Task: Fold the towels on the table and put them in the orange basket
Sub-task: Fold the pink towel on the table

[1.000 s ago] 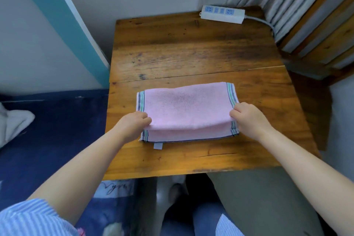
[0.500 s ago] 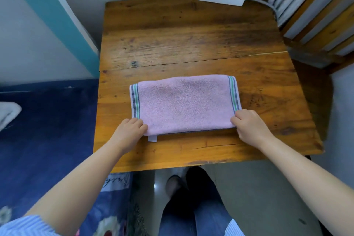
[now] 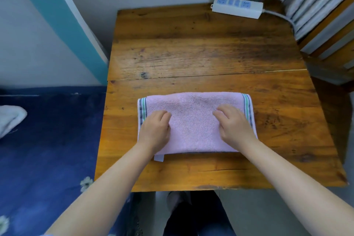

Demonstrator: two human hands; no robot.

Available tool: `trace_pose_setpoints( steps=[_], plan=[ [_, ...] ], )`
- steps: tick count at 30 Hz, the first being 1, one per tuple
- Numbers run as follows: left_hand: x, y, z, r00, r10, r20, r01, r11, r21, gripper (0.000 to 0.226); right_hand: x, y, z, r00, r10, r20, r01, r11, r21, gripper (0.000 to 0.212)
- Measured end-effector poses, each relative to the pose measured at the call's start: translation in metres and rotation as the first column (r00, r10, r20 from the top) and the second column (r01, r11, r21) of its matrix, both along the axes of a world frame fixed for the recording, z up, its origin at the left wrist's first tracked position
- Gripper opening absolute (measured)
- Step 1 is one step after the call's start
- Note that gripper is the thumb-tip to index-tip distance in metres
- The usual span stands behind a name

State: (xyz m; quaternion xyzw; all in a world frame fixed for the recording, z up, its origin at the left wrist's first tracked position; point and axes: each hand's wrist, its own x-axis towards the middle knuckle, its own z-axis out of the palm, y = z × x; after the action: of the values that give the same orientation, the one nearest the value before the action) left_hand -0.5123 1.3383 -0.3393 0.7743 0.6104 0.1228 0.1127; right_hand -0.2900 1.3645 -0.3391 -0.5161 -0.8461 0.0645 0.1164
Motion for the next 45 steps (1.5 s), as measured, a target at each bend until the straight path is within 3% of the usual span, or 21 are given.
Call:
trace_pose_setpoints(
  steps=[3, 5, 9, 13, 15, 21, 29, 33, 35, 39, 42, 45],
  plan=[
    [0.030, 0.030, -0.010, 0.976, 0.174, 0.132, -0.168, 0.984, -0.055, 0.036, -0.042, 0.022, -0.010, 0.997, -0.061, -0.036, 0.056, 0.991, -0.121, 0.044],
    [0.033, 0.041, -0.024, 0.966, 0.249, 0.061, -0.236, 0.957, -0.168, 0.044, -0.057, 0.035, -0.021, 0.998, -0.066, 0.001, 0.065, 0.975, -0.211, 0.047],
    [0.014, 0.040, -0.060, 0.958, 0.238, -0.159, -0.276, 0.913, -0.299, 0.054, -0.056, 0.039, -0.050, 0.980, 0.018, 0.201, 0.051, 0.942, -0.331, 0.053],
    [-0.009, 0.033, -0.067, 0.943, 0.297, -0.148, -0.330, 0.890, -0.316, 0.079, -0.037, 0.033, -0.058, 0.979, 0.055, 0.195, 0.011, 0.946, -0.325, 0.052],
    [-0.014, 0.034, -0.066, 0.944, 0.300, -0.134, -0.328, 0.894, -0.306, 0.089, -0.023, 0.038, -0.061, 0.972, -0.004, 0.234, 0.080, 0.945, -0.317, 0.052],
    [-0.013, 0.032, -0.066, 0.907, 0.391, -0.157, -0.420, 0.864, -0.278, 0.084, 0.029, 0.049, -0.064, 0.921, -0.327, 0.211, 0.380, 0.871, -0.309, 0.065],
    [-0.015, 0.033, -0.065, 0.918, 0.379, -0.117, -0.396, 0.854, -0.337, 0.063, 0.044, 0.044, -0.060, 0.893, -0.405, 0.195, 0.449, 0.821, -0.352, 0.067],
    [-0.012, 0.010, -0.059, 0.932, 0.321, -0.166, -0.356, 0.896, -0.267, 0.058, 0.034, 0.011, -0.047, 0.914, -0.379, 0.149, 0.407, 0.864, -0.298, 0.072],
    [-0.009, -0.015, -0.057, 0.938, 0.293, -0.183, -0.335, 0.901, -0.277, 0.064, 0.026, -0.017, -0.046, 0.939, -0.314, 0.141, 0.343, 0.885, -0.314, 0.074],
    [-0.015, -0.050, -0.060, 0.943, 0.250, -0.218, -0.314, 0.884, -0.347, 0.079, 0.031, -0.046, -0.055, 0.922, -0.307, 0.236, 0.378, 0.849, -0.369, 0.075],
    [-0.016, -0.051, -0.063, 0.937, 0.252, -0.241, -0.327, 0.876, -0.354, 0.073, 0.037, -0.050, -0.057, 0.893, -0.411, 0.183, 0.450, 0.801, -0.394, 0.061],
    [-0.015, -0.049, -0.063, 0.929, 0.245, -0.279, -0.338, 0.867, -0.365, 0.060, 0.036, -0.057, -0.052, 0.799, -0.587, 0.133, 0.581, 0.694, -0.425, 0.064]
  ],
)
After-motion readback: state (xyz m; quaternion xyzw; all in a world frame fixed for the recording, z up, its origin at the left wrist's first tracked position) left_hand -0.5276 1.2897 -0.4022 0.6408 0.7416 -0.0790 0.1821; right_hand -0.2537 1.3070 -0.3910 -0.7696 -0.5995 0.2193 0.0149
